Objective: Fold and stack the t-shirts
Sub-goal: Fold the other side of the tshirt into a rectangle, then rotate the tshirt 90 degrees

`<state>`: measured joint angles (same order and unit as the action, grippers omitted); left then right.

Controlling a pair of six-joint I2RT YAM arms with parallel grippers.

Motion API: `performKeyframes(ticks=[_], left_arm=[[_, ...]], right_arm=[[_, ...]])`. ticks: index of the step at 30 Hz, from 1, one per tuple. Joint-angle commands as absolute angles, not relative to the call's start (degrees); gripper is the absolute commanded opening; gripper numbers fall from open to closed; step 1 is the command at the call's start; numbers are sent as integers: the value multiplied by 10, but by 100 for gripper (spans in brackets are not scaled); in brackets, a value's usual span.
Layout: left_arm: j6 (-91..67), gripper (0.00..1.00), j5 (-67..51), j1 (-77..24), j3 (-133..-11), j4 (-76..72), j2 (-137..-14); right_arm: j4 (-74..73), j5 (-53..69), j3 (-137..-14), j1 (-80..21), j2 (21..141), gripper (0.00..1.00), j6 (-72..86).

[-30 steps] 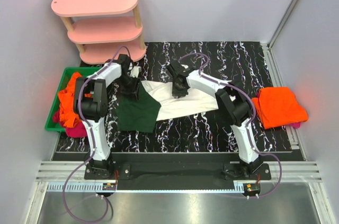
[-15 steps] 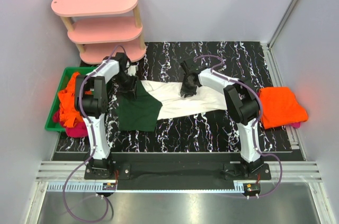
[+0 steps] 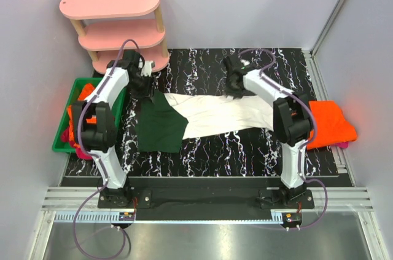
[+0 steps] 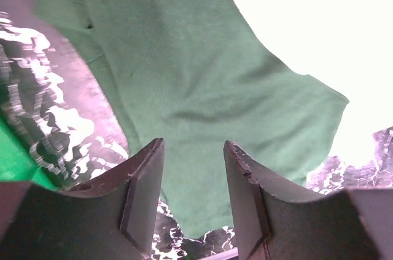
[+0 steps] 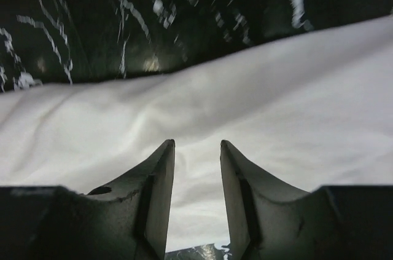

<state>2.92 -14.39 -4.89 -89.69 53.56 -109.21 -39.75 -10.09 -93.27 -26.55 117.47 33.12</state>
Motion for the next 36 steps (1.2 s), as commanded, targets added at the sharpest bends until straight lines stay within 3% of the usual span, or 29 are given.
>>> performKeyframes(ticks=[1,5,9,12,13,22,36], left_arm=[[50,49,-128,-66,-859,532,-1018],[69,46,-112,-106,-809,548,-974],[84,38,-85,-142,-765,562,-925],[87,2,-76,-147,-744,565,-879],[87,0,-75,-147,-739,568,-862],[98,0,-123,-156,-696,631,-831],[110,0,-199,-173,-651,626,-955]], right_arm=[[-431,-151,-994,-200,1169,44,294],[-438,-151,-1023,-168,1207,43,294],[-437,-158,-1053,-148,1239,35,300],[-438,-160,-1082,-142,1263,29,296],[-437,-159,-1088,-142,1275,28,295],[-440,-153,-1138,-135,1336,26,291],[-443,-162,-1113,-133,1355,16,293]])
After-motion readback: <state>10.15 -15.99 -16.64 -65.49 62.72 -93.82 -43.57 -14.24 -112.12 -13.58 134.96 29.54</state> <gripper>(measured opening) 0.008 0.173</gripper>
